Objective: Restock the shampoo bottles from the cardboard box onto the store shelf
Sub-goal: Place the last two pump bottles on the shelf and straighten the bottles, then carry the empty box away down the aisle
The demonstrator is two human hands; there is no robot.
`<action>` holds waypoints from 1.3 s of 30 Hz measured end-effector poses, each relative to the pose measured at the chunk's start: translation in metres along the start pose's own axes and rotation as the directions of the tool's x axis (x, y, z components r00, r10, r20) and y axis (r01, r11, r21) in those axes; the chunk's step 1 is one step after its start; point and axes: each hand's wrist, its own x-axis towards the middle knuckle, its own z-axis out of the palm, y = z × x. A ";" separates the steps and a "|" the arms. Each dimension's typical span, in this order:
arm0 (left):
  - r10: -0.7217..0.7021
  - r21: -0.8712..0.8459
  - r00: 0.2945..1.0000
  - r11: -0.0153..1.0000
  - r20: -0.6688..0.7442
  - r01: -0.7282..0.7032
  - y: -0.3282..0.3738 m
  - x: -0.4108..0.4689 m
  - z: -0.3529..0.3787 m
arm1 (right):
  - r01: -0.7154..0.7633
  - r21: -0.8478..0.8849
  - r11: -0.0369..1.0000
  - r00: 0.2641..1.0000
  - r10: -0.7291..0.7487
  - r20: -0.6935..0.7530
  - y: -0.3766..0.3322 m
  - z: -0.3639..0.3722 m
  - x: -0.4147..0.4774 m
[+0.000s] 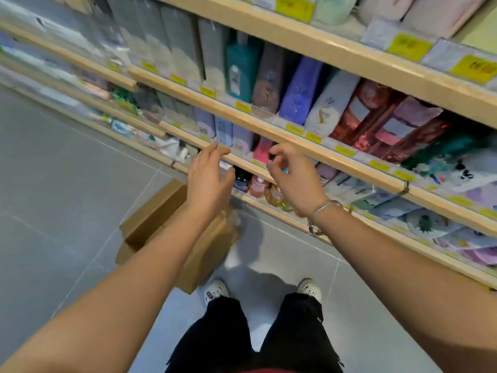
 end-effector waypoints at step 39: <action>-0.879 -0.645 -0.383 -0.471 0.284 0.602 -0.590 -0.194 0.341 | -0.810 -0.217 0.545 0.549 0.834 0.044 0.387 0.579 0.093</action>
